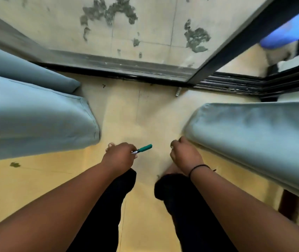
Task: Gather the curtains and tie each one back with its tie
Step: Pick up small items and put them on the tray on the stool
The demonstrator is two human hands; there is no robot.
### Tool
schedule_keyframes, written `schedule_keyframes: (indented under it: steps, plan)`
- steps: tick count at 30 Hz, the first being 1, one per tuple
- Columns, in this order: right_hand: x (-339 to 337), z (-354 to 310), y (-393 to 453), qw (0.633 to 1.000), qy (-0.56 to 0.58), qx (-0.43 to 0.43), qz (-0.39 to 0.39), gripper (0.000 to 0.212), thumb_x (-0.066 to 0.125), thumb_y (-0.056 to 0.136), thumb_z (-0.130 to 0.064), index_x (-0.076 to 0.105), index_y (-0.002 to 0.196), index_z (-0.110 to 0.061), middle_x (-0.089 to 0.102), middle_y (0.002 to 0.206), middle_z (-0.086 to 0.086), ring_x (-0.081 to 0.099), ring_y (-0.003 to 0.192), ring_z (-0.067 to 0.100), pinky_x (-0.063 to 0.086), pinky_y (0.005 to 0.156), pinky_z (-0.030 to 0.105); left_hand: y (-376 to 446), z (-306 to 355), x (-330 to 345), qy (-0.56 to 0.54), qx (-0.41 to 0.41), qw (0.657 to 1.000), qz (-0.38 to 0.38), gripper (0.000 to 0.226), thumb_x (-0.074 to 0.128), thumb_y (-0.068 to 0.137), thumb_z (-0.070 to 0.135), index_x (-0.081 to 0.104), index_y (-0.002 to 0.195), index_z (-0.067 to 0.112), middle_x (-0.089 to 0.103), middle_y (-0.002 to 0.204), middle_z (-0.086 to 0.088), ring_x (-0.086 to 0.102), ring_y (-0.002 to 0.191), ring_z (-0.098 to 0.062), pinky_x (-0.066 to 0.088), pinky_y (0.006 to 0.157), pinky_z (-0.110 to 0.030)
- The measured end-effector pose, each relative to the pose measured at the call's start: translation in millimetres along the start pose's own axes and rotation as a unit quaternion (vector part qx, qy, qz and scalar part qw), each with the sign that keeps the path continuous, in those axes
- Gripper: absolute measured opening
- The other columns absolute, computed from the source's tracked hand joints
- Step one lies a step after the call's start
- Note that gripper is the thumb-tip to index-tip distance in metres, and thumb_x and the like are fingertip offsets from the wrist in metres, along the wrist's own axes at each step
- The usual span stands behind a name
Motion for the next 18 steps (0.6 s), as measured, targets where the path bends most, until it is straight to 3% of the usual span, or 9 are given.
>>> schedule_keyframes:
  steps: [4,9,13,18]
  plan:
    - [-49.2,1.1,-88.6,0.998,-0.031,-0.046,-0.005,0.022,0.047,0.09,-0.01,0.056,0.11,-0.009,0.044,0.113,0.012,0.055,0.094,0.034,0.051,0.076,0.041,-79.8,51.6,-28.7,-0.012,0.043,0.999,0.028,0.022,0.05,0.091,0.043,0.065,0.104,0.033,0.062,0.095,0.007,0.058,0.091,-0.021,0.046,0.085,-0.042]
    - [-97.9,9.5,-193.7,0.989,-0.102,-0.106,-0.002,0.026,0.046,0.091,-0.01,0.056,0.115,-0.011,0.049,0.121,0.011,0.052,0.107,0.034,0.051,0.085,0.044,-173.1,123.4,-60.1,-0.031,0.092,0.993,0.07,0.024,0.054,0.092,0.039,0.063,0.111,0.028,0.059,0.095,0.006,0.056,0.085,-0.014,0.045,0.069,-0.028]
    - [-127.8,17.5,-266.3,0.994,-0.088,-0.067,0.011,0.03,0.04,0.095,-0.014,0.051,0.123,-0.011,0.049,0.12,0.014,0.052,0.11,0.034,0.047,0.083,0.041,-235.1,169.0,-64.0,-0.018,0.128,0.987,0.101,0.022,0.054,0.091,0.039,0.063,0.107,0.028,0.056,0.09,0.007,0.055,0.081,-0.013,0.046,0.067,-0.029]
    - [-120.8,44.1,-357.2,0.996,0.01,0.003,0.09,0.032,0.035,0.098,-0.022,0.048,0.128,-0.023,0.051,0.124,0.01,0.055,0.108,0.032,0.04,0.076,0.033,-302.5,208.6,-44.8,0.033,0.194,0.974,0.113,0.023,0.055,0.09,0.039,0.065,0.105,0.024,0.06,0.091,0.004,0.056,0.083,-0.015,0.045,0.068,-0.029]
Point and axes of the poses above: each hand's wrist, its own y-axis towards the middle knuckle, its own x-axis out of the palm, z = x × y, the point moved 3 cm from there along y, towards the middle knuckle
